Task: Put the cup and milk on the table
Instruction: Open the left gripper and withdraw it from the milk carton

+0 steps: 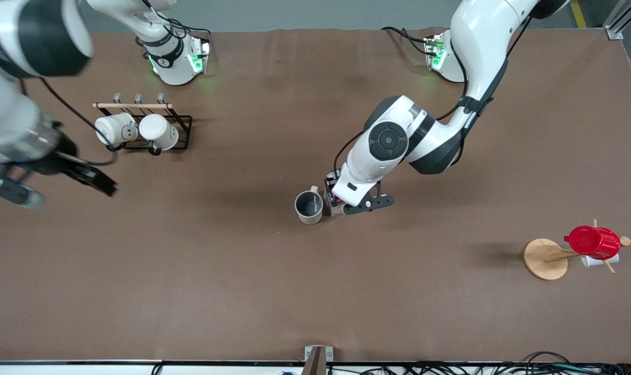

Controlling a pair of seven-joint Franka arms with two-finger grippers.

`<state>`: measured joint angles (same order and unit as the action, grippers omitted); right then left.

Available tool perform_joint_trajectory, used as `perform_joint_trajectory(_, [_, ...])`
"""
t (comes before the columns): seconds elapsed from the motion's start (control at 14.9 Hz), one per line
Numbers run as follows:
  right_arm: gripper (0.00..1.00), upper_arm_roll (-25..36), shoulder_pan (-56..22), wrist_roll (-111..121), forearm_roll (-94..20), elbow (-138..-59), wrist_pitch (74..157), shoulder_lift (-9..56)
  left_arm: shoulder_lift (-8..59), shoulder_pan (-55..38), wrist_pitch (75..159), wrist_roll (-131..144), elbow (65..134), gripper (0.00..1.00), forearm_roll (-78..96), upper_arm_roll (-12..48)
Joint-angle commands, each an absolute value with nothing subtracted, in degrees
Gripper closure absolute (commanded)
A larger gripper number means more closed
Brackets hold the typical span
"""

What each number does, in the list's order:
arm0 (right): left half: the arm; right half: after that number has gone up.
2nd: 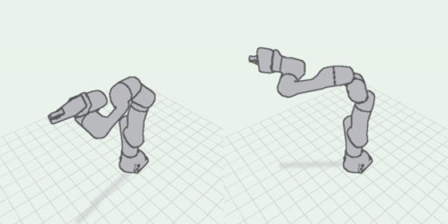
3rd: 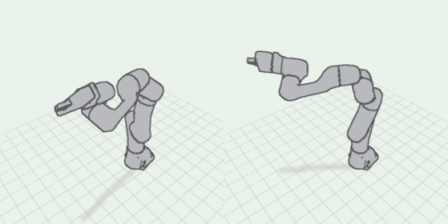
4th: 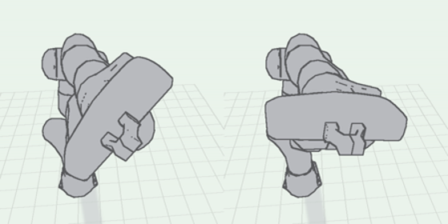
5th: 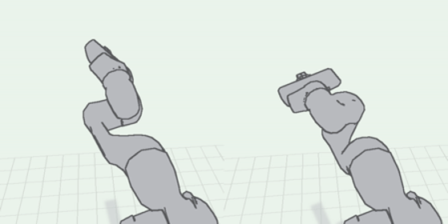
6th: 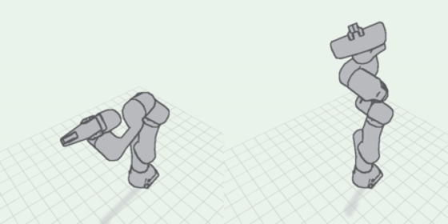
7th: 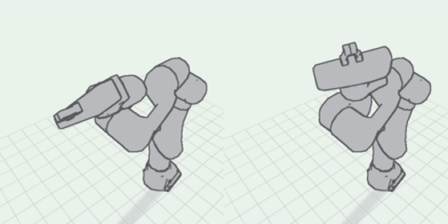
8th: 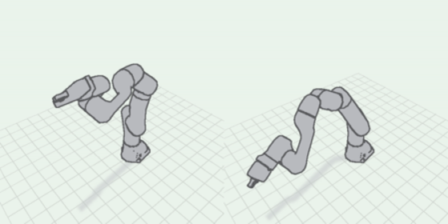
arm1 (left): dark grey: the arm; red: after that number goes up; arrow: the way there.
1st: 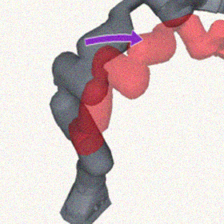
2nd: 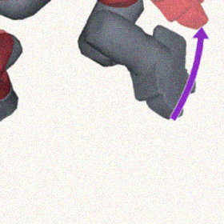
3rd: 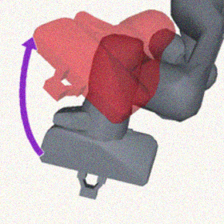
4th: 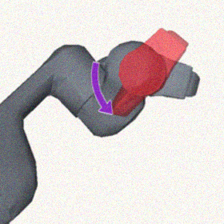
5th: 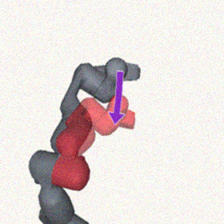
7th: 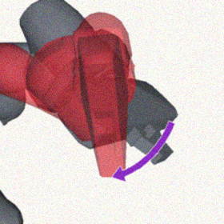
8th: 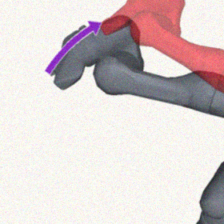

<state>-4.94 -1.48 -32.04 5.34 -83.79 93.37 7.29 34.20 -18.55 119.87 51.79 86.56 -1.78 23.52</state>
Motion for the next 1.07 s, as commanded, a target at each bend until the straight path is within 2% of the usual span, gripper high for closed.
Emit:
perform_joint_trajectory(0.0, [0.00,-1.0,-0.7,-25.7,3.4,-85.0,87.1,2.6,34.0,-18.5,119.2,52.0,83.3,0.00,-1.5,23.3])
perform_joint_trajectory(0.13, [0.00,2.7,-0.9,-16.4,1.2,-82.5,83.7,2.4,31.0,-17.3,117.9,51.8,81.7,0.00,-1.8,22.8])
perform_joint_trajectory(0.34, [0.00,6.1,-0.9,-12.1,-1.6,-82.6,85.4,2.6,23.7,-11.9,110.2,50.8,81.6,0.00,-6.8,22.2])
perform_joint_trajectory(0.6, [0.00,6.2,-0.7,-6.2,-1.1,-82.8,85.3,2.6,15.0,-4.9,101.8,43.3,81.7,0.00,-12.7,22.2])
perform_joint_trajectory(1.01, [0.00,5.9,-0.7,-6.2,-1.3,-83.5,85.4,2.4,5.7,5.4,90.1,15.0,81.8,0.00,-10.0,22.5])
